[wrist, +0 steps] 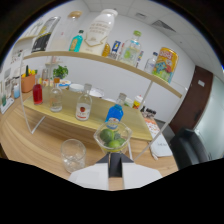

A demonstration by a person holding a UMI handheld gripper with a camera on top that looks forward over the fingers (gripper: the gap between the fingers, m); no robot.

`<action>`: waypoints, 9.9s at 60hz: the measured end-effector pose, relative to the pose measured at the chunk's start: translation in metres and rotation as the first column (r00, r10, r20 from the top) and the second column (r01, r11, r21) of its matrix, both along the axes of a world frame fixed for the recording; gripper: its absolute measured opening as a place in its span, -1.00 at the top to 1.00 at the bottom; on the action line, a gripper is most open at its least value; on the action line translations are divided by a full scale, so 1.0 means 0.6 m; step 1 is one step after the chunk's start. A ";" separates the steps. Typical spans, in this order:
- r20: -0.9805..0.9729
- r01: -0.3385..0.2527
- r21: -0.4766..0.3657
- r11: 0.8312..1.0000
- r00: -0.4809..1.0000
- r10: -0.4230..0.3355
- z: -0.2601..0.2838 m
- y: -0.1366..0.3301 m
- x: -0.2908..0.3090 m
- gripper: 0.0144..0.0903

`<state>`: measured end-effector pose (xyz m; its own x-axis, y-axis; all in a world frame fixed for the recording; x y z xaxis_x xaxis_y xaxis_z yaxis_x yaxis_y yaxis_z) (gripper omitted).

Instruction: Make me a cup of Mojito.

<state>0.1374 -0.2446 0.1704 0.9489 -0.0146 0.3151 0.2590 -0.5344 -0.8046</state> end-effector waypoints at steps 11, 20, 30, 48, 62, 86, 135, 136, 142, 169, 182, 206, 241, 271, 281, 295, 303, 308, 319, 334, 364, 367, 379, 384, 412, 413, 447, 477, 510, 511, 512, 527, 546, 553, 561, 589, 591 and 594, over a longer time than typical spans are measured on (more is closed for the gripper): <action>0.377 -0.185 0.037 0.982 0.912 0.158 0.035 0.034 -0.019 0.97; 0.645 -0.335 -0.018 0.942 0.716 0.267 0.054 0.052 -0.030 0.97; 0.820 -0.466 -0.129 0.875 0.447 0.358 0.062 0.060 -0.048 0.97; 0.926 -0.556 -0.270 0.786 0.075 0.371 0.069 0.067 -0.069 0.97; 0.929 -0.570 -0.303 0.763 0.002 0.371 0.059 0.060 -0.077 0.97; 0.646 -0.465 0.125 0.876 0.709 0.284 0.159 0.019 -0.030 0.97; -0.349 -0.049 -0.202 0.978 0.937 -0.025 -0.254 -0.052 0.219 0.97; -0.347 -0.049 -0.205 0.978 0.938 -0.025 -0.257 -0.051 0.220 0.97; -0.364 -0.048 -0.238 0.970 0.931 -0.043 -0.275 -0.057 0.218 0.96; -0.321 0.011 -0.185 0.983 0.945 -0.071 -0.218 -0.061 0.226 -0.86; -0.349 0.027 -0.001 1.000 0.937 -0.026 -0.067 -0.064 0.150 -0.87; -0.348 -0.014 0.090 0.996 0.936 0.045 -0.006 -0.106 -0.094 -0.88; -0.322 -0.075 0.134 0.988 0.940 0.115 0.065 0.050 -0.182 -0.89; -0.342 -0.043 0.071 0.997 0.937 0.065 0.015 0.229 -0.169 -0.08; -0.334 -0.020 0.087 0.996 0.941 0.048 0.010 0.232 -0.160 0.43; -0.359 -0.021 0.073 0.997 0.932 0.046 0.022 0.220 -0.159 0.45; -0.350 -0.020 0.104 0.994 0.935 0.056 0.067 0.193 -0.149 0.46; -0.345 -0.009 0.122 0.992 0.937 0.051 0.089 0.170 -0.134 0.46; -0.290 0.031 0.123 0.992 0.957 0.006 0.081 0.113 -0.067 0.47; -0.100 0.060 0.050 0.997 0.994 -0.054 -0.013 0.059 0.020 0.47; 0.869 -0.304 -0.088 0.948 0.442 0.222 0.060 0.104 -0.004 0.47; 0.908 -0.324 -0.130 0.937 0.340 0.244 0.058 0.105 -0.011 0.47; 0.947 -0.319 -0.322 0.891 -0.118 0.300 0.049 0.114 -0.029 0.47; 0.932 -0.311 -0.356 0.881 -0.185 0.311 0.044 0.112 -0.034 0.47; 0.864 -0.360 -0.070 0.930 0.444 0.237 0.115 0.085 -0.025 0.47; 0.832 -0.359 -0.037 0.933 0.505 0.228 0.122 0.084 -0.025 0.47; -0.355 -0.023 0.056 0.998 0.934 0.041 -0.135 0.079 0.022 0.47; -0.343 -0.004 -0.078 0.997 0.939 -0.024 -0.263 0.069 0.040 0.44; -0.299 0.038 -0.014 0.999 0.953 -0.041 -0.116 -0.028 0.031 -0.87; -0.292 0.040 -0.005 0.999 0.956 -0.040 -0.107 -0.032 0.029 -0.87; -0.287 0.040 0.002 0.999 0.957 -0.038 -0.098 -0.038 0.025 -0.87; -0.283 0.027 0.051 0.998 0.959 -0.012 -0.029 -0.128 -0.079 -0.87; -0.318 0.014 0.057 0.998 0.948 0.004 -0.005 -0.178 -0.227 -0.89; -0.345 -0.002 0.116 0.993 0.938 0.042 0.070 -0.164 -0.298 -0.89; -0.362 -0.026 0.200 0.980 0.927 0.098 0.174 -0.127 -0.375 -0.89; -0.312 -0.057 0.394 0.917 0.930 0.192 0.382 0.086 -0.492 -0.89; -0.310 -0.055 0.394 0.917 0.932 0.189 0.386 0.104 -0.496 -0.88; -0.309 -0.044 0.397 0.917 0.934 0.179 0.392 0.130 -0.490 -0.88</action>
